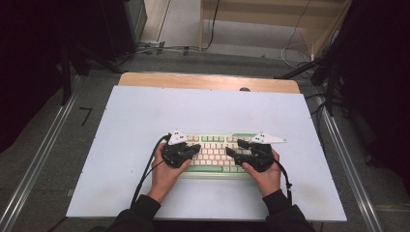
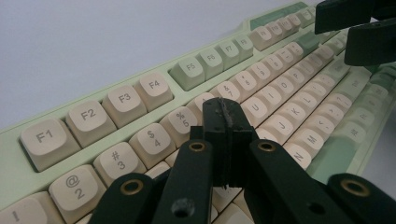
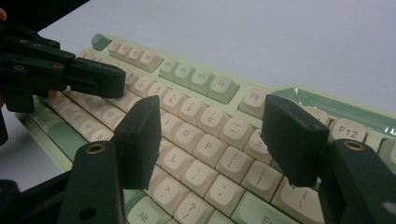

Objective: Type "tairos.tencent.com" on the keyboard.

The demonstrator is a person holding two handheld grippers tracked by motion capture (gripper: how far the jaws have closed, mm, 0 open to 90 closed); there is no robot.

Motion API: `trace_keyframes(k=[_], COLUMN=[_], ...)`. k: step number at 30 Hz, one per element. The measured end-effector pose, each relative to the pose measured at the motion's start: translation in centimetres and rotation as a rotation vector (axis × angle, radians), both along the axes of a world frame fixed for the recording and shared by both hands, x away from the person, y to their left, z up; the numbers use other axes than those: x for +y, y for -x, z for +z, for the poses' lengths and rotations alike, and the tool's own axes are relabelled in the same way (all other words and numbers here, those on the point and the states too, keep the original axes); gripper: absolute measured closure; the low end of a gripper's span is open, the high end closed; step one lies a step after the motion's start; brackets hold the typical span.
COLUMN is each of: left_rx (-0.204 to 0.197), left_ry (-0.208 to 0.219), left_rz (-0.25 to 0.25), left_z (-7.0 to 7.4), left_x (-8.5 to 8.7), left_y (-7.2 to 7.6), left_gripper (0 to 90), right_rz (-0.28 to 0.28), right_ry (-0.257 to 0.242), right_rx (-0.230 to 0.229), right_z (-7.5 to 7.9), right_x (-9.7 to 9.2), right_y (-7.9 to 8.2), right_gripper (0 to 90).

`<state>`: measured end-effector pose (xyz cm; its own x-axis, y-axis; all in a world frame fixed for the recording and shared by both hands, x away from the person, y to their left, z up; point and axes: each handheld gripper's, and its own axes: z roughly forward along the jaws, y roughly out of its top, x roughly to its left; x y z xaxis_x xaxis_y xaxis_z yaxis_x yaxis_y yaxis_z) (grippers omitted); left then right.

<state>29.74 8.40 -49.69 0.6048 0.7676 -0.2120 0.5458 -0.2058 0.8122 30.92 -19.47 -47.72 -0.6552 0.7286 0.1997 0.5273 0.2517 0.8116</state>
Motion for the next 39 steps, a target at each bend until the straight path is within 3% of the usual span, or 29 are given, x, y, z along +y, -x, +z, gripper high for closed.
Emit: trace_keyframes(k=[16, 18, 22, 25, 31, 33, 39], left_rx=[0.008, 0.022, 0.02, 0.004, -0.106, -0.12, -0.147], left_ry=[-0.01, -0.032, -0.011, 0.068, 0.164, 0.167, 0.145], left_rz=[-0.005, -0.015, -0.018, -0.027, 0.028, 0.05, 0.1], left_z=[-0.1, -0.1, 0.1, 0.6, 1.9, 2.1, 2.2], left_x=[-0.1, -0.2, -0.2, 0.4, 1.6, 2.0, 2.8], left_y=[-0.1, -0.2, -0.1, -0.1, 0.3, 0.4, 0.6], left_gripper=[90.0, 90.0, 90.0, 78.1, 46.1, 37.5, 29.0], right_rz=[0.001, 0.001, 0.0, 0.001, 0.0, 0.001, 0.0], right_ry=[0.003, 0.004, 0.004, 0.004, 0.003, 0.004, 0.004], right_rx=[0.002, 0.0, 0.002, 0.0, 0.003, 0.003, 0.004], right_z=[0.0, 0.0, 0.0, 0.0, 0.0, 0.0, 0.0], right_x=[0.0, 0.0, 0.0, 0.0, 0.0, 0.0, 0.1], right_y=[0.0, 0.0, 0.0, 0.0, 0.1, 0.1, 0.1], right_gripper=[36.3, 36.4, 36.4, 36.4, 36.5, 36.5, 36.5])
